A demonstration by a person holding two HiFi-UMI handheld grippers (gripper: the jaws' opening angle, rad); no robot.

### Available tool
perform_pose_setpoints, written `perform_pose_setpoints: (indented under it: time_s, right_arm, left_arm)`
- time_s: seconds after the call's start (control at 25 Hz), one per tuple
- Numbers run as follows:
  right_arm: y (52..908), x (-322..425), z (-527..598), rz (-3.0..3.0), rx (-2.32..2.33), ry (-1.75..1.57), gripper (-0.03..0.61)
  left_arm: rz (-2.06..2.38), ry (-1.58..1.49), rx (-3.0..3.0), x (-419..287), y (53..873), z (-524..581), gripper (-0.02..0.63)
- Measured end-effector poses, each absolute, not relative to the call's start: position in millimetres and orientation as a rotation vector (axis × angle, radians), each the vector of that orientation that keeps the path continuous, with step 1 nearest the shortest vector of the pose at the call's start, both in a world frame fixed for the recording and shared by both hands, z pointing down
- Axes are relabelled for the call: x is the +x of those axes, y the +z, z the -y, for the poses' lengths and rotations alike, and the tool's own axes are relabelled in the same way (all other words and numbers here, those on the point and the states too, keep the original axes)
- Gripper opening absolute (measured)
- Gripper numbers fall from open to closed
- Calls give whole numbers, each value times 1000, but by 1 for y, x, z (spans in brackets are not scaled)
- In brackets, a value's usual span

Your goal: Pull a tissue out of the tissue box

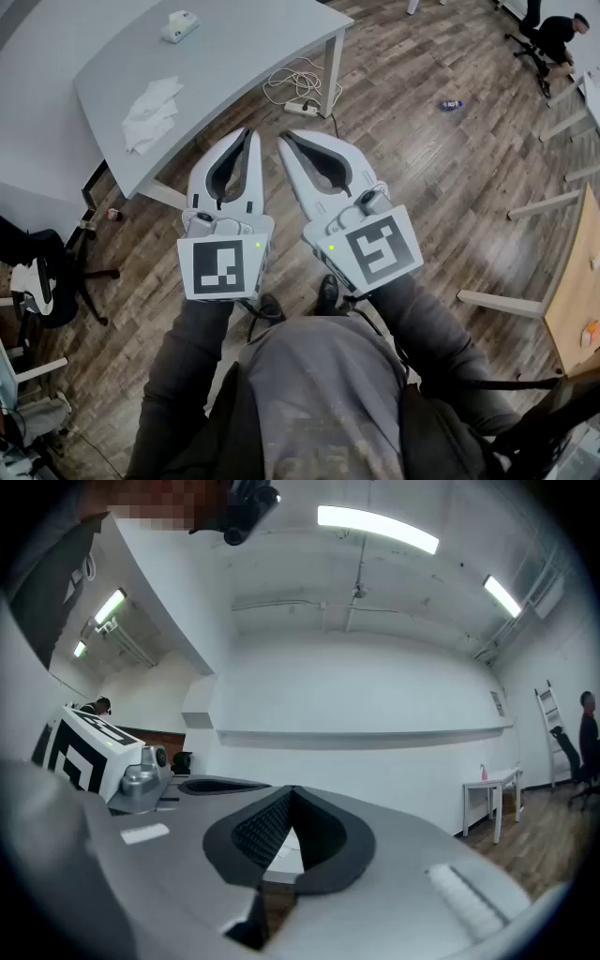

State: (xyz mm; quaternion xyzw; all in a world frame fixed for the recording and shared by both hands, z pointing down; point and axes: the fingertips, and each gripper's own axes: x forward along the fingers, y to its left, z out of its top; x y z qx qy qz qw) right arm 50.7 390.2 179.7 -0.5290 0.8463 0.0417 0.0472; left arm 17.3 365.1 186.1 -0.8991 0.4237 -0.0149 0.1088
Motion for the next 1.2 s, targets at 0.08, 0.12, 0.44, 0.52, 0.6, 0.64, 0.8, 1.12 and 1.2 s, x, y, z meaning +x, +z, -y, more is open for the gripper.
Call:
perform_pose_setpoints:
  time_s: [0.08,0.12,0.44,0.52,0.6,0.64,0.8,1.12,1.2]
  right_arm:
    - [181,59,-392,-2591,-1580,141,0]
    - [182,64,-393,-2597,-1562,140,1]
    - [187,84,-382,-2646,-1488,127,3]
    - [192,86,-375,-2645,-1489,100,3]
    - [194,90,-365,-2640,-1492,84,3]
    - [194,92,-357,-2639,-1495,83,3]
    - [197,98,-313,-2633,-1516,79,3]
    - [216,84,-173,-2651,-1505,64,2]
    - [218,77,-133,-2652,-1503,70,2]
  left_arm:
    - [-1248,-46,-2642,28,187,-366,0]
    - [-1251,-47,-2640,33,188,-367,0]
    - [-1313,-45,-2611,54,194,-358,0]
    - [-1332,-54,-2612,53,198,-351,0]
    - [-1365,-59,-2613,49,199,-341,0]
    - [-1382,-64,-2611,46,199,-333,0]
    - [-1434,-78,-2604,35,206,-290,0]
    - [-1473,-53,-2613,17,230,-151,0]
    - [-1484,-59,-2614,8,235,-112,0]
